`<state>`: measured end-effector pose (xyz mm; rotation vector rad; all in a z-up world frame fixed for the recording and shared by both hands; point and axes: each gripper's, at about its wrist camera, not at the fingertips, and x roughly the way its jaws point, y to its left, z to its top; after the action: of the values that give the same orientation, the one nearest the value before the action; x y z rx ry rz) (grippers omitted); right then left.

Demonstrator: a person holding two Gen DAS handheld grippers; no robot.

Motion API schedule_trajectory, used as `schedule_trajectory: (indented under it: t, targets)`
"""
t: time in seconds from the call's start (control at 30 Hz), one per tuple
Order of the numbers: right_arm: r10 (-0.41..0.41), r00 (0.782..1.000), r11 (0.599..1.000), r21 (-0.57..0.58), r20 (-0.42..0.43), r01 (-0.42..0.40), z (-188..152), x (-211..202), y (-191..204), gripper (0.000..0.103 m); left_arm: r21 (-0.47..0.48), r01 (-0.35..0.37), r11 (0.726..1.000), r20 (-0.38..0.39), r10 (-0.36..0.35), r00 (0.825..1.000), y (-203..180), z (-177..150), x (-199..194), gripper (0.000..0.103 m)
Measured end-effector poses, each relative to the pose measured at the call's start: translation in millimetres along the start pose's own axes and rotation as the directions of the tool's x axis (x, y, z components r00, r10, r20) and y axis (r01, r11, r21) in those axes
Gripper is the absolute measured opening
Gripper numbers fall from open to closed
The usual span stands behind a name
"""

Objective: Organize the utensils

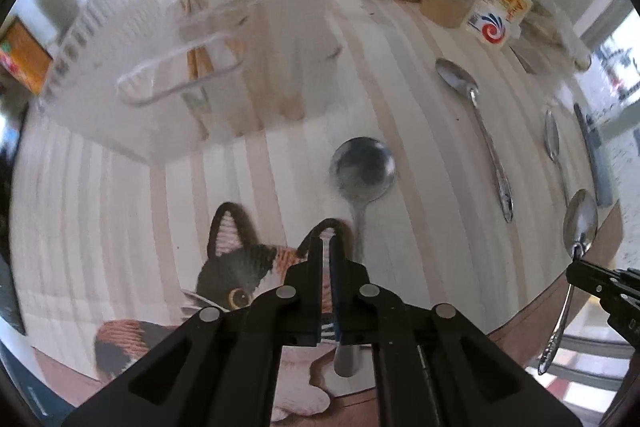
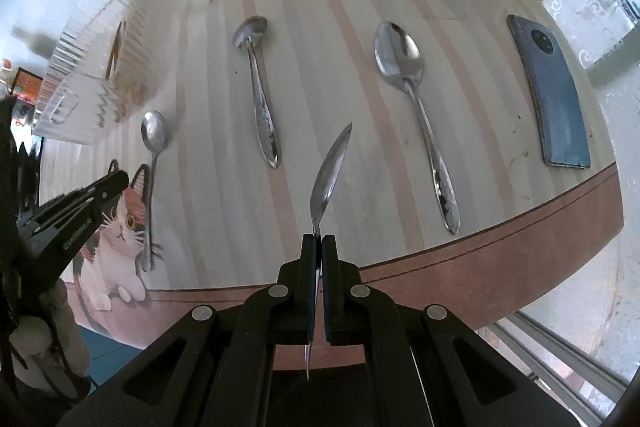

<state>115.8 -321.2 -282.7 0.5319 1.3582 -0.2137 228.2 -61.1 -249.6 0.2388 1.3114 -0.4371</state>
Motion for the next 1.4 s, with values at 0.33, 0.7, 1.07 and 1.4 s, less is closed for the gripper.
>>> schedule_trajectory:
  t: [0.33, 0.7, 1.07, 1.4]
  targets:
    - [0.01, 1.0, 0.998, 0.069, -0.02, -0.009, 1, 17, -11, 0.003, 0.081, -0.011, 0.997, -0.024, 0.013, 1.0, -28, 28, 31, 0.053]
    - [0.01, 1.0, 0.996, 0.092, -0.005, -0.009, 0, 14, -18, 0.003, 0.116, -0.07, 0.991, -0.015, 0.072, 0.997, -57, 42, 44, 0.001]
    - [0.047, 0.998, 0.996, 0.073, 0.042, -0.05, 5, -13, -14, 0.003, 0.008, -0.027, 1.0, 0.031, 0.026, 0.999, -18, 22, 6, 0.0]
    - [0.063, 0.997, 0.995, 0.078, 0.035, -0.066, 10, -12, -14, 0.003, -0.054, 0.123, 0.991, -0.111, -0.129, 0.985, -3, -16, 25, 0.025]
